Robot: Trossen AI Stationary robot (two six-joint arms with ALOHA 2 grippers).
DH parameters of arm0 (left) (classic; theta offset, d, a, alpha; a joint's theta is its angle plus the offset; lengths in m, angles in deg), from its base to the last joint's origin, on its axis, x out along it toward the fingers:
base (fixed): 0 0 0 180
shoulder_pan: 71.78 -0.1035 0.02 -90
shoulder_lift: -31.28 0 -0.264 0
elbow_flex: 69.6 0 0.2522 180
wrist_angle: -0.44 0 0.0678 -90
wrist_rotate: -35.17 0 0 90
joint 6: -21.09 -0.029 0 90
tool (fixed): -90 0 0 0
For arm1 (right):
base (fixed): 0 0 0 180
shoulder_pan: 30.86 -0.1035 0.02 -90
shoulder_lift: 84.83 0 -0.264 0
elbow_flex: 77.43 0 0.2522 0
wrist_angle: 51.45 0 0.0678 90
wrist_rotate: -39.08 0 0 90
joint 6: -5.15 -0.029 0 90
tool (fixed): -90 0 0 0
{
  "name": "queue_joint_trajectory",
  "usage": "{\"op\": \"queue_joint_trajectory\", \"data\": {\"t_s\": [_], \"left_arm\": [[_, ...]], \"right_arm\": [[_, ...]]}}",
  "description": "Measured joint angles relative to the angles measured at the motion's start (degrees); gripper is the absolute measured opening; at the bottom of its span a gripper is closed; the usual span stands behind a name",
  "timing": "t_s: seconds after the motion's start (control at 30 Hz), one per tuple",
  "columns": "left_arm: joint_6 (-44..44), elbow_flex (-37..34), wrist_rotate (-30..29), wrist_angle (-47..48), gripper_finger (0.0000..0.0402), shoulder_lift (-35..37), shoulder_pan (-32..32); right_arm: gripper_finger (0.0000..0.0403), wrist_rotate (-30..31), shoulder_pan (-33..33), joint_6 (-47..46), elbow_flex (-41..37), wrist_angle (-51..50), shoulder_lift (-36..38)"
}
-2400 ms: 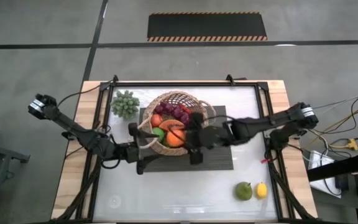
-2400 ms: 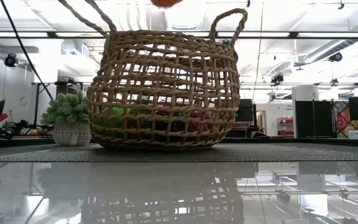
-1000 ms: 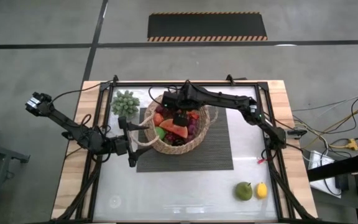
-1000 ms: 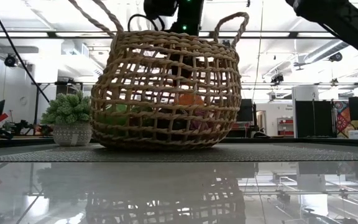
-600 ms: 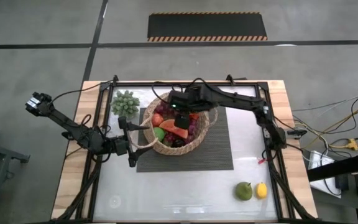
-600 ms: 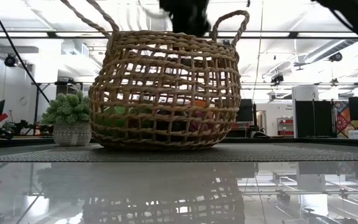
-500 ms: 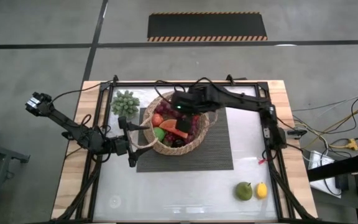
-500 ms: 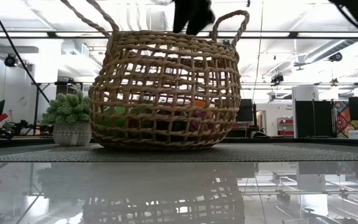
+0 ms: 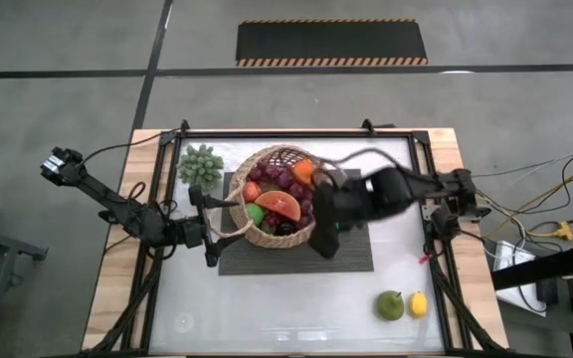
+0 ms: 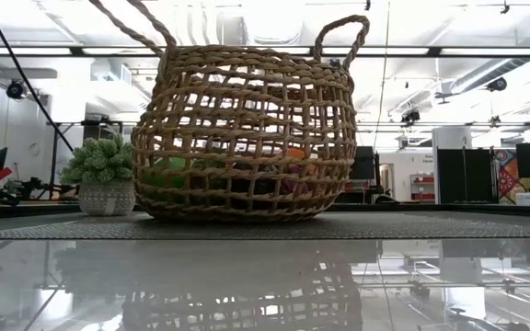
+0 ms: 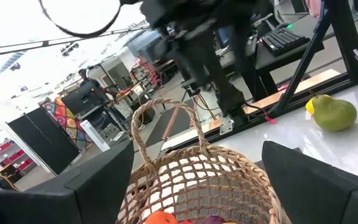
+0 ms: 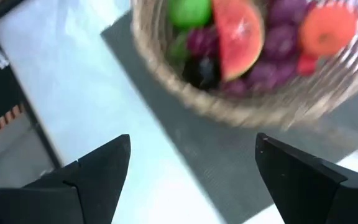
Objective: Build produce basket
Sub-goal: Put the green pear into the brown basket
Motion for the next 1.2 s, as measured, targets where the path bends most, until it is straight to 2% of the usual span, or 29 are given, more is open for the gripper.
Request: {"op": "queue_joint_trajectory", "data": {"t_s": [0.13,0.33,0.7,0.9,1.2], "left_arm": [[0.0,0.0,0.0,0.0,0.0336,0.0,0.0],[0.0,-0.1,0.0,0.0,0.0336,0.0,0.0],[0.4,-0.2,0.1,0.1,0.0336,0.0,0.0],[0.4,-0.2,0.1,0.1,0.0336,0.0,0.0],[0.4,-0.3,0.1,0.2,0.0336,0.0,0.0]], "right_arm": [[0.0325,-1.4,-5.5,-7.1,-1.8,-0.1,-0.7],[0.0325,-6.9,-12.9,-16.6,-10.9,-0.2,-0.7],[0.0325,-23.4,-22.3,-37.6,-32.9,-0.2,-0.1],[0.0325,-26.9,-24.8,-39.4,-41.8,1.7,0.6],[0.0325,-26.7,-25.5,-37.6,-46.9,5.6,0.9]]}}
